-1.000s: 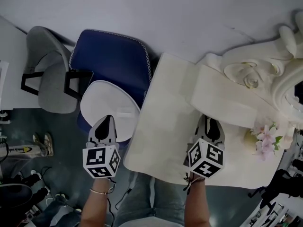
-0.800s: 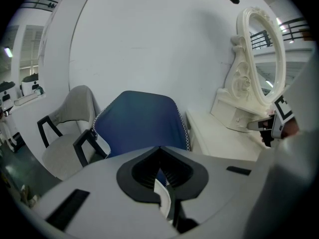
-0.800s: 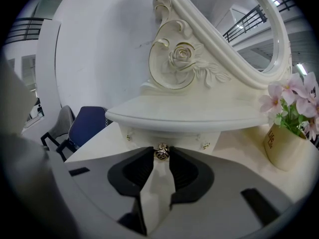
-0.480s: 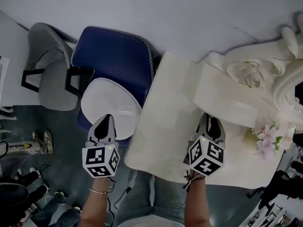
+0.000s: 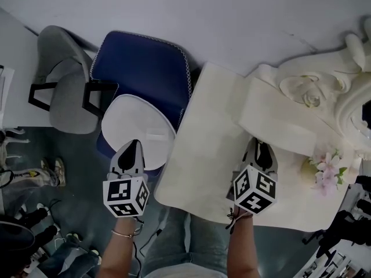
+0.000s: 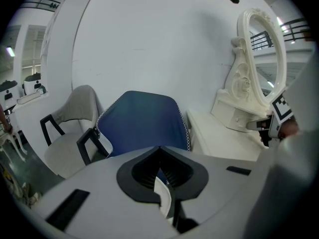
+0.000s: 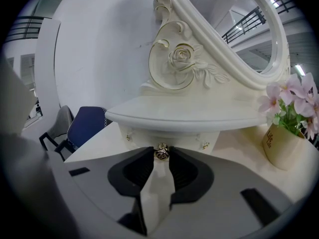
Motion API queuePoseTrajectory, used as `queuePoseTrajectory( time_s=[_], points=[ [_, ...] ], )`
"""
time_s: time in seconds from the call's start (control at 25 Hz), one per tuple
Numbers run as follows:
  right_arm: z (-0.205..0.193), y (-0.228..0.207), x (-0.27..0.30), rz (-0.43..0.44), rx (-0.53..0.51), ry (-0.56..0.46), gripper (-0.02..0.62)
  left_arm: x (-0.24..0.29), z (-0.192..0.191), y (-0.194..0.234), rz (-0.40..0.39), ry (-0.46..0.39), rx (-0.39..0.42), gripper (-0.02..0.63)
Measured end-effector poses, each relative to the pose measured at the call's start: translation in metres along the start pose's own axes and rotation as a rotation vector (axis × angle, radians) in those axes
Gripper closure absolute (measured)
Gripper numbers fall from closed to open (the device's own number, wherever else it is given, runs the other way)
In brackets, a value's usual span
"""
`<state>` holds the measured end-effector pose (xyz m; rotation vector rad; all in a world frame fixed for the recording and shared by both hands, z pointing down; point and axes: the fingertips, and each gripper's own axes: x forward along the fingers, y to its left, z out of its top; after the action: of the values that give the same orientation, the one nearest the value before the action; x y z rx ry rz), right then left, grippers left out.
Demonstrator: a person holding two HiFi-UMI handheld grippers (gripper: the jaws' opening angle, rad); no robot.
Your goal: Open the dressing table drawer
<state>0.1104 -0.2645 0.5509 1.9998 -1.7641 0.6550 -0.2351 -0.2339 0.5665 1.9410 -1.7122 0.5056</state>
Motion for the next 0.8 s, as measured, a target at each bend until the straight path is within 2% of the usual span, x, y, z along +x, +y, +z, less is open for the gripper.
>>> queuePoseTrajectory(
  time_s=[0.8],
  points=[
    [-0.0065, 0.0034, -0.0084, 0.009, 0.013, -0.002, 0.492, -0.0089, -0.0039, -0.0007, -0.004, -0.002, -0.003, 0.588]
  ],
)
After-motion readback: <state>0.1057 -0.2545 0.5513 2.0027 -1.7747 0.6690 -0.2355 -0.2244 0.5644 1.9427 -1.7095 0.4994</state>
